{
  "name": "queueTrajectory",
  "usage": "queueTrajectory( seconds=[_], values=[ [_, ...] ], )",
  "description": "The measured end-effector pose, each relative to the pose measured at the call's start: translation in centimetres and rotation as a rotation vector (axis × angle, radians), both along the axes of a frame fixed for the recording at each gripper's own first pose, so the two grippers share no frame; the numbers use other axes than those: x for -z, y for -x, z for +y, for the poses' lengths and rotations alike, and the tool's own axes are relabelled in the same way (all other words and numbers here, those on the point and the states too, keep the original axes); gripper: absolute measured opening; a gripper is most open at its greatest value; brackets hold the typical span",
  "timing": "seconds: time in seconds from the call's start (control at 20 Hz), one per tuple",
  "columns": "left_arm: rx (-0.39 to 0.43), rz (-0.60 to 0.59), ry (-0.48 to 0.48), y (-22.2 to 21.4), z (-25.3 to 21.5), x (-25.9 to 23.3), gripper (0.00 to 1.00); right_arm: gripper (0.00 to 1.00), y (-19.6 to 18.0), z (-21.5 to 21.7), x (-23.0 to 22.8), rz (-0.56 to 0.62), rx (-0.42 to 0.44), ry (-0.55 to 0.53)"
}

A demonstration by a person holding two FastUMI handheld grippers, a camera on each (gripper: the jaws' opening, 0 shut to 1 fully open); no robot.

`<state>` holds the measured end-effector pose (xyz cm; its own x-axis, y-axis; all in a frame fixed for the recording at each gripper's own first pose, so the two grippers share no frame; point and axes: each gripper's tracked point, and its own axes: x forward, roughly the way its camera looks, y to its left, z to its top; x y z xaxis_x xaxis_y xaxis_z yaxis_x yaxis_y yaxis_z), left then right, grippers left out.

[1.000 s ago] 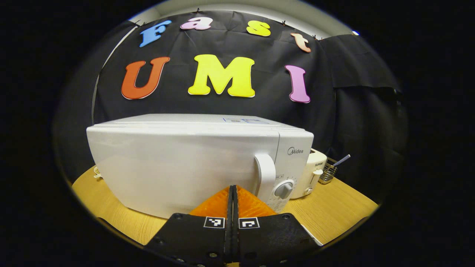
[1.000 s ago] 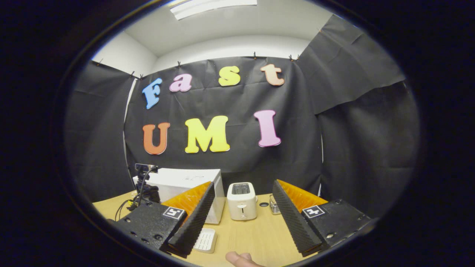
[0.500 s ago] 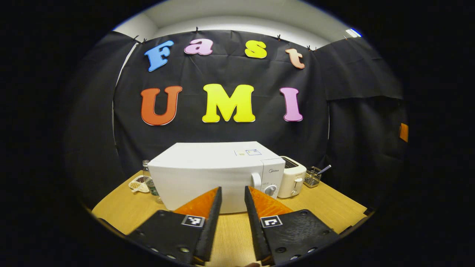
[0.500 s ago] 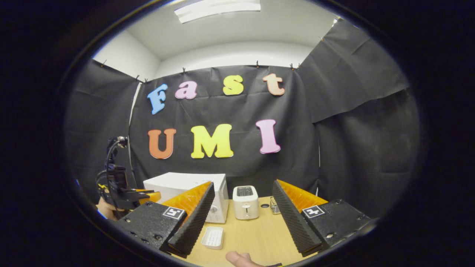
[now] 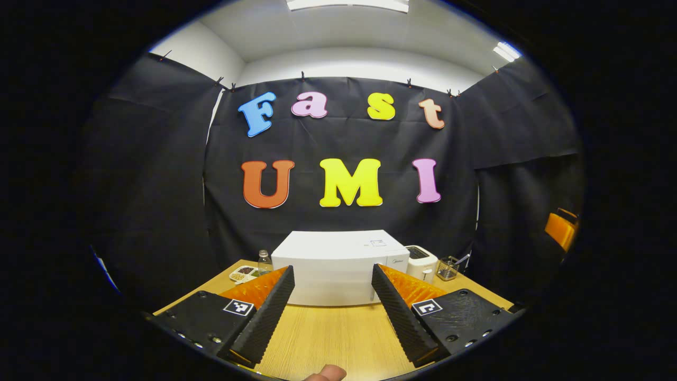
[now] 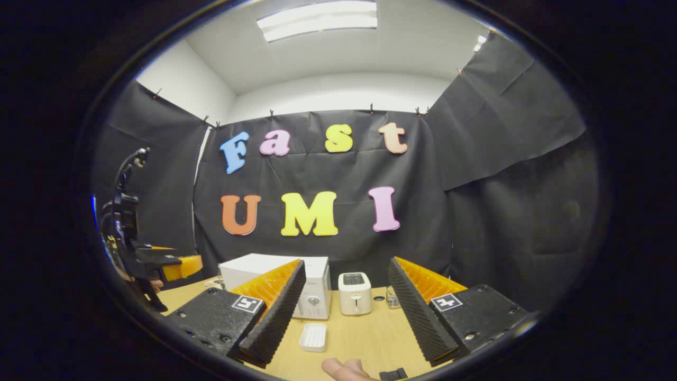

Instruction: Open the microwave oven with the left hand, put the food in, and close the microwave oven.

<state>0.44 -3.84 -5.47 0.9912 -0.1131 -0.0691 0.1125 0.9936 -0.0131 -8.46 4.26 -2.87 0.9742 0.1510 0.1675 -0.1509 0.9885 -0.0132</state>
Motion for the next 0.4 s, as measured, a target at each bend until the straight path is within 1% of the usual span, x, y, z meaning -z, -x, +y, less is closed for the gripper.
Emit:
queueTrajectory(
  seconds=[0.15, 0.2, 0.25, 0.4],
  values=[
    [-0.022, -0.007, 0.013, 2.7, 1.7, -0.9, 0.94, 1.00, 1.6, 0.3, 0.1, -0.003, 0.006, 0.013],
    [-0.012, -0.016, 0.020, 3.8, 1.6, -1.4, 0.94, 0.89, 2.2, 0.4, 0.1, -0.004, 0.005, 0.018],
    [-0.004, -0.029, 0.025, 4.8, 1.5, -1.9, 0.93, 1.00, 2.6, 0.5, 0.1, -0.006, 0.005, 0.019],
    [-0.034, -0.062, 0.034, 6.4, 2.2, -2.2, 0.92, 1.00, 3.2, 0.9, -0.1, -0.003, 0.005, 0.037]
  ],
)
